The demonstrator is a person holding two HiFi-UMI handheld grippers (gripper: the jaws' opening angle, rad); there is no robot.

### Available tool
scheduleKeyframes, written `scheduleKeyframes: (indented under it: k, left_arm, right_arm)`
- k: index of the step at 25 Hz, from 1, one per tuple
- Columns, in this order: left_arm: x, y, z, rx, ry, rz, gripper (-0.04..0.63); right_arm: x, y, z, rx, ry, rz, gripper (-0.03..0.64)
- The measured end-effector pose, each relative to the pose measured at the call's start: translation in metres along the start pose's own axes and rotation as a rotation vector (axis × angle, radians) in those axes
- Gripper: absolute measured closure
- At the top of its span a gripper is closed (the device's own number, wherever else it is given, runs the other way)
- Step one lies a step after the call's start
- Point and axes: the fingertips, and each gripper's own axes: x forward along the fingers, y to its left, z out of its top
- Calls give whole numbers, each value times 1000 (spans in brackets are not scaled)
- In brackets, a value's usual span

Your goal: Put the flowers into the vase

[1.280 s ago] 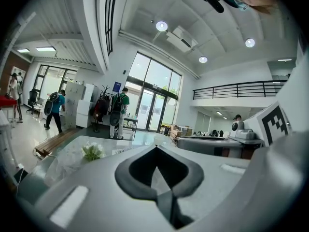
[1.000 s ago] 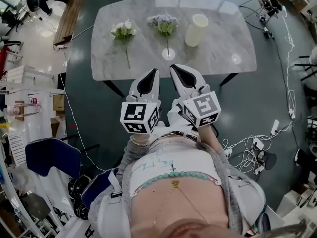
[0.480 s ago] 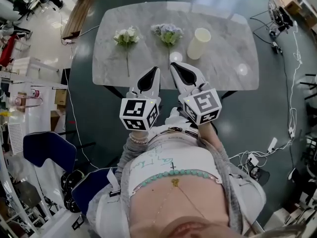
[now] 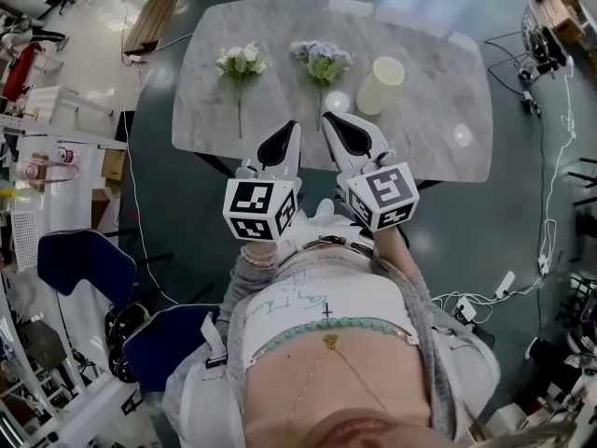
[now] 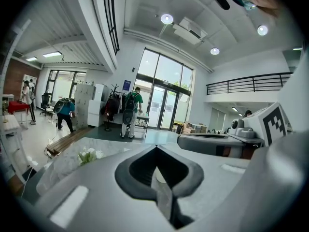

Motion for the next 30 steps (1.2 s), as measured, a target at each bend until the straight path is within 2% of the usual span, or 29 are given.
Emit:
scheduleKeyframes:
  k: [6,18,23,30]
  left_arm:
    - [19,16,0,-13,12,-26,594]
    - [85,67,23,2,64,-145,594]
    - [104,98,26,4,83,-155,594]
    - [120,141,11,-19,139,-151,594]
  right_arm:
    - [13,-11,-3,13,7,-33,594]
    - [63,-63,11,40,4,-205,594]
    - [93,-72,10,54,21,-230,594]
    - [117,-77,2,66,54,-266,594]
